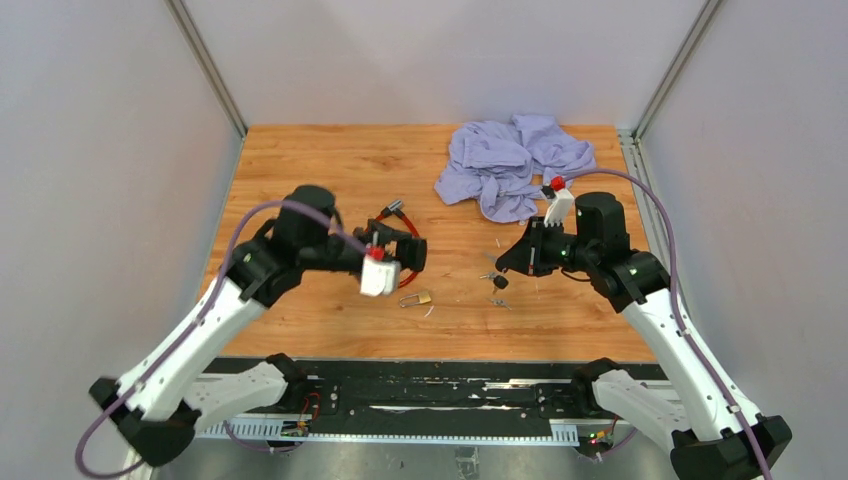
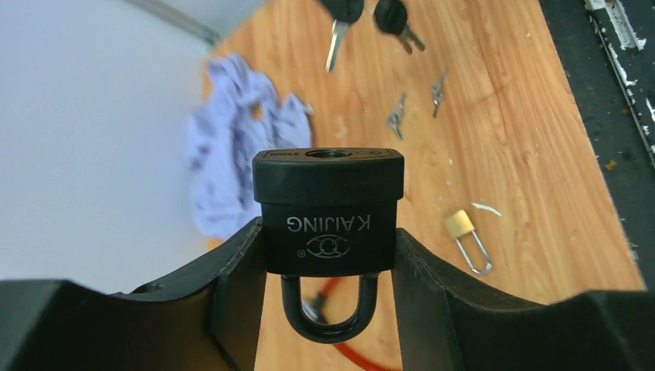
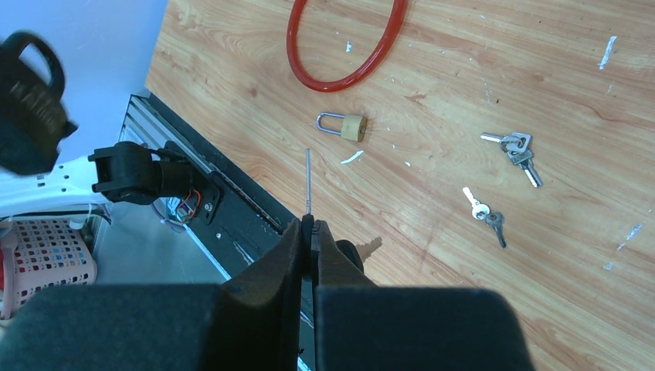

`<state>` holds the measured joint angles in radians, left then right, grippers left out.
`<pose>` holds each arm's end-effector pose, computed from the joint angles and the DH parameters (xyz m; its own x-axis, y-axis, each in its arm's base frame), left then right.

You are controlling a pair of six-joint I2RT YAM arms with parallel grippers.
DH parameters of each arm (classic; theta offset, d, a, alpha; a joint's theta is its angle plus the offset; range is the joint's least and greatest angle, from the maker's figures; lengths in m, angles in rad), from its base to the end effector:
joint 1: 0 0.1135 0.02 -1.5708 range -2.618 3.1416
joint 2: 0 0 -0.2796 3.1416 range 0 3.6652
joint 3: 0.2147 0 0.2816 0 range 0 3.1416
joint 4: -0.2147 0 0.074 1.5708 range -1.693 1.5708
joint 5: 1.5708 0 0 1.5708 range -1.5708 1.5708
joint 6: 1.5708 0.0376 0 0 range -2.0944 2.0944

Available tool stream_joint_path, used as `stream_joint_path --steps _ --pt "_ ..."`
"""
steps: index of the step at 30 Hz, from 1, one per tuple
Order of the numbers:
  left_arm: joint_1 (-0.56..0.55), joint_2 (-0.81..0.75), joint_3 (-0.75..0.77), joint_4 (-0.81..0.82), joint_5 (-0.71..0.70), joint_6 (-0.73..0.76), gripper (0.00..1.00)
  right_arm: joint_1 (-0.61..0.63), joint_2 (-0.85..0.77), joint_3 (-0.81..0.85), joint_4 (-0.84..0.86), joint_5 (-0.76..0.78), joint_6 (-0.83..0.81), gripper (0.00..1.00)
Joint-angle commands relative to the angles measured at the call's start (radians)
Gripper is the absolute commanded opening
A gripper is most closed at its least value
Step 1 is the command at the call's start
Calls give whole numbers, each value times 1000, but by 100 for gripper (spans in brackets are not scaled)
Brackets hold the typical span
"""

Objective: Unlock with the key

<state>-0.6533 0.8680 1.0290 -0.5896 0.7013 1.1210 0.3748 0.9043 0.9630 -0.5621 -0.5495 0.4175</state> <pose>0.1398 -0.1376 0.3875 0.6944 0.3349 -0.6369 0.7017 -0.1188 0.7025 0.1893 0.0956 0.3581 -0.7096 0.0925 -0.6986 -0.4925 0.6439 0.5855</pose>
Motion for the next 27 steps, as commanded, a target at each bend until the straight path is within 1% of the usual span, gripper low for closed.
stream_joint_path --steps 1,3,4,6,9,11,14,19,27 --pt "-2 276 226 -301 -226 -209 0 -14 3 35 -7 13 -15 1" --pt "-2 361 233 -368 -320 -255 0 -14 2 40 -18 20 -21 1" --pt "-1 384 214 -370 -354 -263 0 -14 1 42 -22 24 -25 1" --pt "-1 417 174 -348 -381 -273 0 -15 -1 48 -35 33 -32 1" --pt "-1 466 139 -267 -380 -322 0 -15 -1 62 -56 48 -43 1" --pt "0 517 144 -217 -380 -344 0 -14 -2 75 -73 59 -50 1" --pt "0 594 158 -160 -372 -335 0 -15 -6 89 -97 80 -61 1" --pt "0 721 162 -93 -409 -249 4 -15 -11 92 -113 91 -68 1" --pt "-14 843 181 3 -440 -260 8 -15 -8 89 -114 87 -66 1"
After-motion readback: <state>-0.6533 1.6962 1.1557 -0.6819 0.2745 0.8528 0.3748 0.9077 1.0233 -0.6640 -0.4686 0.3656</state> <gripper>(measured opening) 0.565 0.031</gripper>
